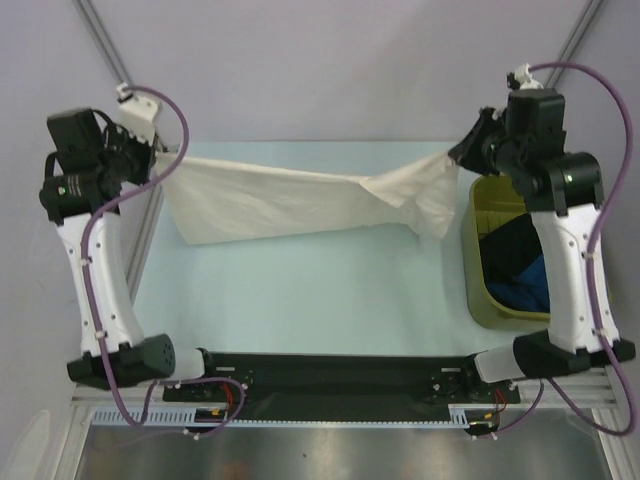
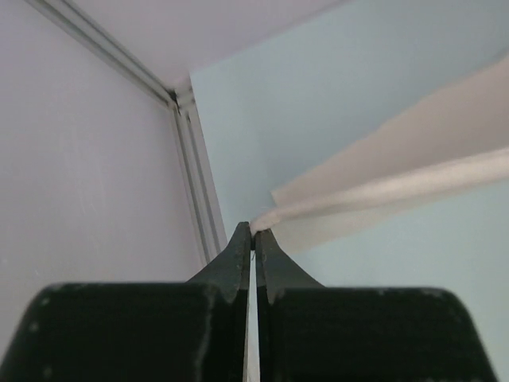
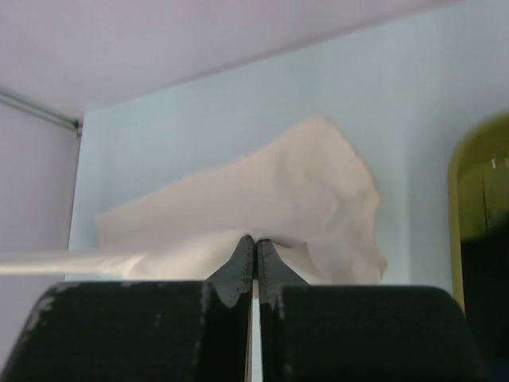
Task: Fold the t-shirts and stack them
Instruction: Flatten the tshirt out
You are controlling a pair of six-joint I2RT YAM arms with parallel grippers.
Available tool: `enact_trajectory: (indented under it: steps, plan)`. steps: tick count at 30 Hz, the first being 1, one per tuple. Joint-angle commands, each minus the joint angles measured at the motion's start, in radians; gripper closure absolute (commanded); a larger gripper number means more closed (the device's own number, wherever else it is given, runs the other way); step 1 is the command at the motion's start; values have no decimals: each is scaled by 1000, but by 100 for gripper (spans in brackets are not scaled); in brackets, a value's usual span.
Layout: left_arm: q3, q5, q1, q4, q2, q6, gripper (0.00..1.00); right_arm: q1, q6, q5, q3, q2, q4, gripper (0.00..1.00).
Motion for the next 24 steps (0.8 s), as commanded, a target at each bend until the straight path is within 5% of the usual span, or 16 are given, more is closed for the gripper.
enact_trajectory:
  steps: [1,7,13,17,24]
  plan:
    - [217,-21,4,95,158,-163,100,-64,-76,-86,145,206,235,100]
    - [634,-239,-91,217,490,-175,100,-168,-18,-122,777,662,416,100]
    - [914,-394,-126,394,631,-175,100,-225,57,-88,553,548,926,100]
    - [989,-397,-132,471,633,-109,100,-227,-10,-38,696,568,931,100]
    - [839,-284,-143,386,550,-60,100,-227,-174,-38,498,429,856,100]
